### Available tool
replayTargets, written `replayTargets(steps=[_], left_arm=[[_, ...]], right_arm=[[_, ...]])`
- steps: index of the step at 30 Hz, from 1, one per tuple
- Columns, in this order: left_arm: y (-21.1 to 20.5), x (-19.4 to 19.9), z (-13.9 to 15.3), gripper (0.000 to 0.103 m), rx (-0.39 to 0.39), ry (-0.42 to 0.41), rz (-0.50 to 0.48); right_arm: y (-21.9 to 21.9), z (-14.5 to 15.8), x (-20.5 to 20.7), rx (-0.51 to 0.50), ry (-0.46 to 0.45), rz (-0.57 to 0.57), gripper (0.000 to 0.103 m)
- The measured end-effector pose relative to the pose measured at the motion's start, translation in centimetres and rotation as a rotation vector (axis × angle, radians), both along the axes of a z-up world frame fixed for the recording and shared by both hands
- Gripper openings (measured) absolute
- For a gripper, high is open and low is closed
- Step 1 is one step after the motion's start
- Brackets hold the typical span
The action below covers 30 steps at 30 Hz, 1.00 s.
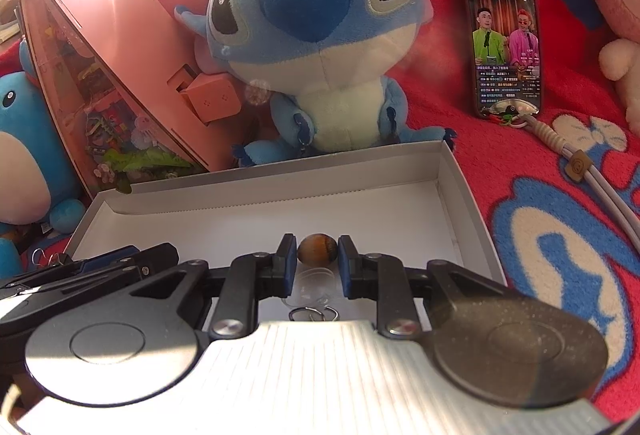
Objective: Organize rigid objects
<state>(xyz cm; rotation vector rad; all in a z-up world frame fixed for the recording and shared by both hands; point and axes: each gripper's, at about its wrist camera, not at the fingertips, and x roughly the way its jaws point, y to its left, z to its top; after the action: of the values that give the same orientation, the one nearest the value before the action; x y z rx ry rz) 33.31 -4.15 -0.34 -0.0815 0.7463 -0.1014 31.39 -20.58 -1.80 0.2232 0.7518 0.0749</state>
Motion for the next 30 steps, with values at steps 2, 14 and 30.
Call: replayTargets(steps=[2,14,30], left_arm=[[-0.1,0.0,0.0,0.032,0.004,0.001,-0.001],[-0.4,0.0,0.3,0.052,-0.005,0.019,-0.021],[0.1,-3.4,2.9,0.078,0.035,-0.012,-0.046]], right_arm=[[0.0,0.0,0.0,0.0,0.0,0.0,0.029],[-0.4,0.2,-0.3,0.004,-0.002,-0.03,0.065],[-1.2,2.6,-3.2,-0.053,-0.086,-0.032,0.082]])
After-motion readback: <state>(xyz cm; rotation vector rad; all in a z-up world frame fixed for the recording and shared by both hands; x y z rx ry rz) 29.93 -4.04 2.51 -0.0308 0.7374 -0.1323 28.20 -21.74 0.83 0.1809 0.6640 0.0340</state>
